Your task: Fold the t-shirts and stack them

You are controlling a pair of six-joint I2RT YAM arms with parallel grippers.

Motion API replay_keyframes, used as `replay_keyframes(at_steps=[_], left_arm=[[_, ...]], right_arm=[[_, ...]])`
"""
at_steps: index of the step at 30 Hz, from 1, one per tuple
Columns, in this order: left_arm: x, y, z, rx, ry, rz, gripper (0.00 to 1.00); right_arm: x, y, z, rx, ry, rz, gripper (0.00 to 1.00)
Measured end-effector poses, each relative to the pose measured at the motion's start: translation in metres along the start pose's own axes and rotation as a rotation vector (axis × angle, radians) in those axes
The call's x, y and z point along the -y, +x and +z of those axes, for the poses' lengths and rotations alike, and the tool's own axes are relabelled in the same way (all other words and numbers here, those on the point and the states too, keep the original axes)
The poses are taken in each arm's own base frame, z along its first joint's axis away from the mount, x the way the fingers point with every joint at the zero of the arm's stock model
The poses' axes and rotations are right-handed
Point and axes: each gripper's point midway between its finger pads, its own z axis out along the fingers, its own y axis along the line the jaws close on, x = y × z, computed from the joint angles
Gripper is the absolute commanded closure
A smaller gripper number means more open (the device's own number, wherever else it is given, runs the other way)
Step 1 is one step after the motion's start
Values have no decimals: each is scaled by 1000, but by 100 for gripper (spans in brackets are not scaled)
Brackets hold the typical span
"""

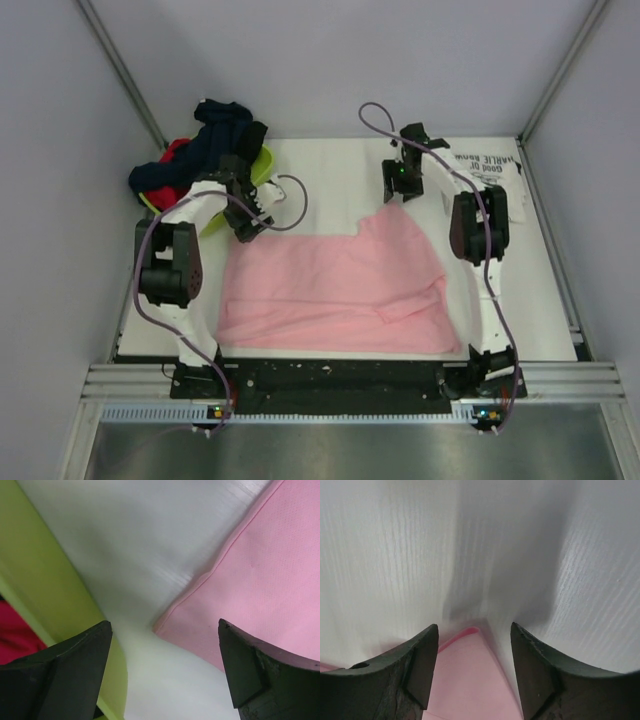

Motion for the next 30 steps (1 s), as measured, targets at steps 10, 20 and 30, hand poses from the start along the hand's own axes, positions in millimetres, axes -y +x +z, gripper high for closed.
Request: replay_keyframes(at_steps=[10, 20, 30], left_arm=[[17, 21, 34, -39, 142, 59, 28], [23, 24, 34, -55, 198, 67, 100], [33, 25, -21, 28, 67, 54, 100]], right_arm=[[-16, 20, -1, -58, -115, 7, 86], [-26, 47, -15, -123, -164, 21, 100], [-40, 67, -132, 50, -196, 11, 100]])
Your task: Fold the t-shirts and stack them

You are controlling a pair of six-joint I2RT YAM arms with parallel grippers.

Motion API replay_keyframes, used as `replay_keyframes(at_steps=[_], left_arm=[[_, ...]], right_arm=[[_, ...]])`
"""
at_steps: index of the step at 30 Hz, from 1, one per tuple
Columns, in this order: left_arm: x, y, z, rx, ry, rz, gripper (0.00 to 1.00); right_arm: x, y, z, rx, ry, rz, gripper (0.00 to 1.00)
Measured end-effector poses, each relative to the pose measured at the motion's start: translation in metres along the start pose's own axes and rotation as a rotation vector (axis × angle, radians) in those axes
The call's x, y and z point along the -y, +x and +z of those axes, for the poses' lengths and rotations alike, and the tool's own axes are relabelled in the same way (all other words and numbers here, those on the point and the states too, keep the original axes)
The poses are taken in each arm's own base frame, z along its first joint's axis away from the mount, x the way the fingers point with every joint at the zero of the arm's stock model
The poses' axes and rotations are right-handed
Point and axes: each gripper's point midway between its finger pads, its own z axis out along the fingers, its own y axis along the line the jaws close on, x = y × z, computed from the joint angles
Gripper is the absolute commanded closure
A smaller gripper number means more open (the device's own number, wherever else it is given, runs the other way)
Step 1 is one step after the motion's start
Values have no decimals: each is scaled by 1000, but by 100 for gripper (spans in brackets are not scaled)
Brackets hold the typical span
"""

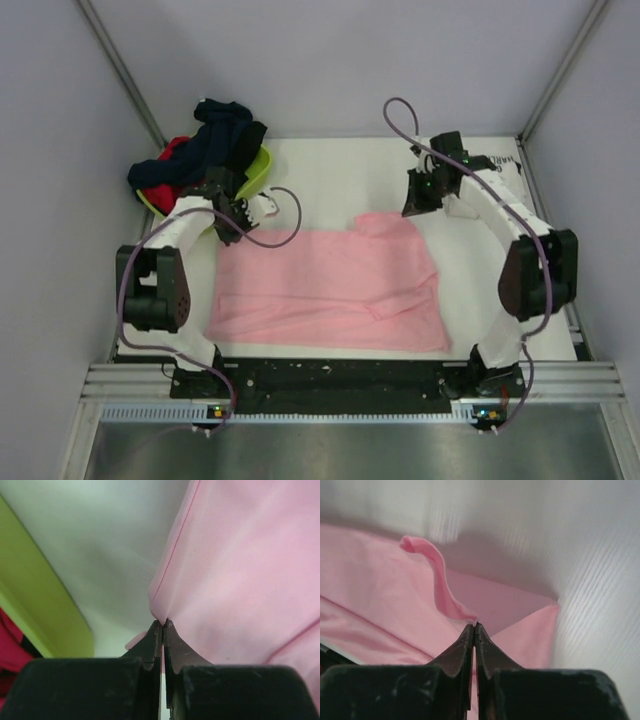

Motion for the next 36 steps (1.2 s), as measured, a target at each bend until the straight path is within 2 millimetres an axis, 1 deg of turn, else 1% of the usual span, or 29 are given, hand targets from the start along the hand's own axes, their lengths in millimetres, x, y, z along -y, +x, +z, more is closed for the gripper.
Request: replay_keyframes(at_steps=[2, 3, 5, 6, 9, 12, 16, 18, 20, 26, 27, 28, 29, 30, 31, 32, 34, 35, 36], left_arm=[[8, 2, -13, 13, -21, 9, 100], [13, 4, -18, 18, -29, 13, 100], [25, 11, -25, 19, -31, 24, 100], [32, 15, -27, 12, -29, 31, 100], [51, 29, -28, -18, -4, 45, 100], [71, 48, -22, -63, 38, 55, 100], [91, 66, -13, -115, 91, 54, 100], [97, 71, -12, -132, 106, 53, 100], [97, 72, -12, -134, 106, 53, 100], [95, 67, -18, -115, 81, 58, 100], [95, 67, -18, -114, 80, 59, 96], [95, 67, -18, -114, 81, 59, 86], [96, 68, -17, -116, 83, 60, 73], [99, 70, -16, -121, 90, 62, 58], [102, 73, -16, -129, 104, 64, 49], [107, 76, -17, -141, 123, 69, 43], [117, 82, -22, -165, 172, 76, 38], [124, 85, -27, -182, 205, 77, 36], [130, 87, -33, -197, 239, 81, 36]], right_arm=[[-6, 20, -23, 24, -11, 8, 100], [-9, 31, -31, 28, -16, 14, 100], [-12, 53, -41, 23, -25, 29, 100], [-13, 67, -45, 14, -28, 42, 100], [-12, 106, -52, -20, -25, 80, 100], [-10, 144, -59, -48, -21, 127, 100], [-4, 186, -56, -96, -12, 191, 100], [0, 202, -52, -137, 2, 226, 100], [2, 211, -51, -161, 15, 247, 100], [1, 213, -65, -128, 31, 260, 100], [1, 214, -67, -128, 32, 263, 100], [0, 215, -67, -130, 31, 267, 100], [0, 216, -67, -130, 30, 268, 100], [0, 219, -67, -136, 29, 274, 100], [0, 222, -66, -147, 29, 278, 100], [-2, 225, -65, -157, 28, 281, 100], [-6, 231, -64, -180, 17, 286, 100], [-8, 233, -63, -188, 11, 291, 92], [-9, 235, -63, -199, 9, 298, 81]])
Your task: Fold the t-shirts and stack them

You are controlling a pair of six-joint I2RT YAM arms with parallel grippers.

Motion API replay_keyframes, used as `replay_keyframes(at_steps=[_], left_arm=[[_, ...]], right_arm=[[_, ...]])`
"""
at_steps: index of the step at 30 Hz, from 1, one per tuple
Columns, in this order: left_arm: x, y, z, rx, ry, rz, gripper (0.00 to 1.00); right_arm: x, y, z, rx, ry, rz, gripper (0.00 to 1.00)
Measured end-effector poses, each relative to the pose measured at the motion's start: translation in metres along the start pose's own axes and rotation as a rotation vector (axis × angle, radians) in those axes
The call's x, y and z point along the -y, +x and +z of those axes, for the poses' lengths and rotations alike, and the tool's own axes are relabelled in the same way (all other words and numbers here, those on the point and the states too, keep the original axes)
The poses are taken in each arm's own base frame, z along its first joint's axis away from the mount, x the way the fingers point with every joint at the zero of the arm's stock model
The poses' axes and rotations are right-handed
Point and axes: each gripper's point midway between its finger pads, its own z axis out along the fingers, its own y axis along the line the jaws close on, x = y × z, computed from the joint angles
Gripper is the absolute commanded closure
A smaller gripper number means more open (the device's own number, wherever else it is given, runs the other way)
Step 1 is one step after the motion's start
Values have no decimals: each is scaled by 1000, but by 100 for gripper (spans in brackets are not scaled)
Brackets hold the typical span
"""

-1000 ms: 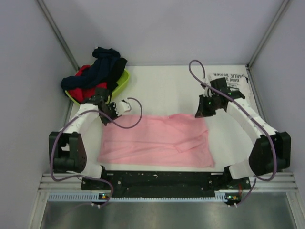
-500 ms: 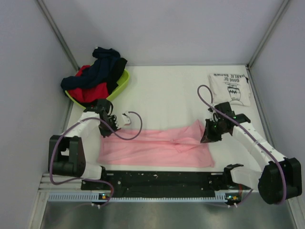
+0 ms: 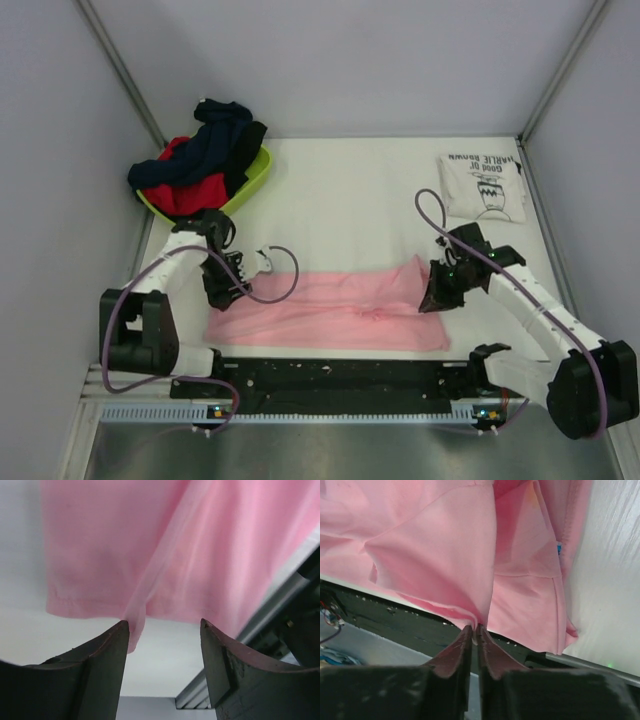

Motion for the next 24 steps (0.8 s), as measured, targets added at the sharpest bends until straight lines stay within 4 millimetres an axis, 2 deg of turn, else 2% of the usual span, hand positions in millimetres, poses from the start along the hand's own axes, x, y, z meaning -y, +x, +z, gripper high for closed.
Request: replay_keyframes(at_steps=[2, 5, 7, 10, 11, 14, 17, 20, 22, 24], left_arm=[[11, 2, -15, -16, 56, 18, 37], [9, -7, -42, 8, 52, 49, 45], [4, -16, -56, 40, 29, 52, 59], [-7, -28, -66, 86, -21, 20, 73], [-12, -30, -65, 92, -38, 4, 77], [-27, -34, -52, 96, -77, -53, 76], [-32, -27, -21, 59, -62, -106, 75], [-22, -10, 9, 0, -33, -133, 75], [-9, 7, 25, -56, -19, -142, 74], [-3, 21, 34, -106, -21, -146, 72]], right_arm=[[1, 7, 1, -31, 4, 23, 70], [7, 22, -1, -95, 29, 49, 62], [8, 28, -7, -113, 41, 55, 58], [-3, 18, -28, -68, 32, 26, 60], [-11, 8, -36, -25, 14, 2, 67], [-41, -23, -54, 129, -63, -104, 78], [-62, -43, -49, 218, -127, -155, 83], [-50, -56, -24, 227, -60, -123, 80], [-28, -62, 4, 212, 37, -80, 78], [-4, -58, 25, 180, 112, -38, 77]])
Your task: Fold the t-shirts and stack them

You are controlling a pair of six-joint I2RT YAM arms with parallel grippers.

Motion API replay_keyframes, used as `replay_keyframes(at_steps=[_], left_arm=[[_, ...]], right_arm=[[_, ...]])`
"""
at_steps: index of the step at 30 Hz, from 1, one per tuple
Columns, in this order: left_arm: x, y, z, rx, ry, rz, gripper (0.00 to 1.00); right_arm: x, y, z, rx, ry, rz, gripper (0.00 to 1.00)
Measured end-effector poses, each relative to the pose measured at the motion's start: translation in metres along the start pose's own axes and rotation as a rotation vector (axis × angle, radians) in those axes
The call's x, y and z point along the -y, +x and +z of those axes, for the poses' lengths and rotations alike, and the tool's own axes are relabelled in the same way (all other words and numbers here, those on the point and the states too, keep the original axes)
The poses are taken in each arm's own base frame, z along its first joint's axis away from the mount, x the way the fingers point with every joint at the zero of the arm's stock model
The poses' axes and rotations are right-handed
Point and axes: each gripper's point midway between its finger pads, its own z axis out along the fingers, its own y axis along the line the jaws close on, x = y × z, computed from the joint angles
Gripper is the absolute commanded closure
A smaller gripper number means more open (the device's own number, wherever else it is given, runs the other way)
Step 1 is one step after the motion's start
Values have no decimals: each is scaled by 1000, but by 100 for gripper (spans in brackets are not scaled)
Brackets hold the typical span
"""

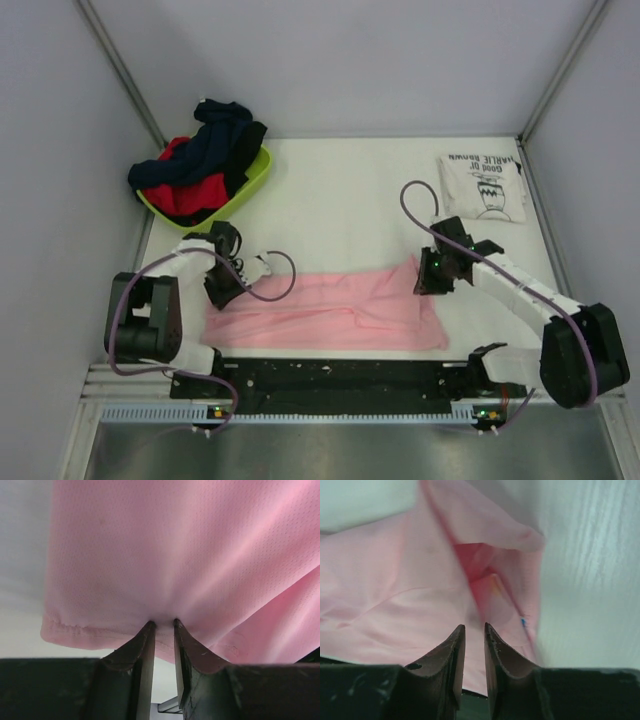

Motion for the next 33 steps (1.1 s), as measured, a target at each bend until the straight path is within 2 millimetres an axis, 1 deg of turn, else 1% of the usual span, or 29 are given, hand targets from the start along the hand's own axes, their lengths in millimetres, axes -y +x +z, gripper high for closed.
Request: replay_keyframes(at_steps=[2, 3, 5, 6, 7, 9, 11, 12, 14, 16, 17, 19, 21, 22, 23, 24, 25, 26, 27, 28, 29, 30, 31, 33], left_arm=[[-2, 5, -1, -20, -30, -2, 66], [-3, 6, -1, -25, -38, -5, 60], [-4, 6, -2, -30, -43, -5, 47], [-3, 4, -4, -22, -31, -5, 41], [-1, 2, -7, -14, -18, -1, 38], [-1, -8, -20, 27, 7, 14, 32], [-7, -27, -40, 104, 2, 23, 32], [-15, -41, -55, 165, -19, 30, 33], [-28, -64, -77, 262, -62, 36, 36], [-42, -92, -95, 379, -108, 21, 37], [-47, -104, -99, 419, -120, 19, 37], [-50, -121, -99, 467, -117, 20, 36], [-48, -143, -86, 494, -98, 44, 34], [-46, -150, -79, 496, -88, 57, 34], [-42, -157, -69, 494, -80, 71, 34], [-38, -162, -57, 485, -69, 84, 34], [-33, -165, -45, 470, -52, 95, 36], [-28, -166, -33, 454, -32, 102, 40], [-25, -166, -24, 441, -18, 104, 46], [-22, -164, -13, 423, -4, 96, 56], [-22, -161, -5, 406, 4, 84, 71], [-25, -161, -1, 399, -4, 80, 86], [-29, -163, -2, 411, -20, 72, 100], [-34, -166, -2, 417, -40, 59, 100]], right_arm=[[20, 12, 16, -37, 51, 44, 73], [30, 18, 21, -52, 74, 71, 72], [43, 24, 25, -66, 103, 108, 71], [46, 24, 25, -61, 109, 118, 70], [46, 23, 23, -50, 107, 121, 69], [42, 17, 18, -14, 84, 116, 68], [35, 9, 9, 42, 46, 106, 66], [31, 4, 5, 69, 24, 99, 65], [22, -4, -1, 115, -18, 79, 65], [15, -10, -1, 141, -49, 61, 65], [13, -12, 0, 145, -59, 58, 65], [10, -17, 7, 145, -71, 54, 65], [8, -18, 20, 122, -78, 50, 67], [9, -18, 24, 112, -76, 51, 69], [9, -17, 30, 98, -75, 52, 75], [9, -16, 34, 86, -75, 53, 84], [9, -15, 38, 75, -76, 52, 93], [9, -14, 40, 68, -78, 50, 100], [9, -14, 41, 63, -81, 52, 100], [9, -13, 42, 63, -84, 55, 100], [9, -12, 42, 62, -82, 60, 100], [11, -11, 41, 63, -76, 64, 100], [13, -8, 40, 63, -65, 70, 100], [17, -3, 34, 58, -49, 85, 100]])
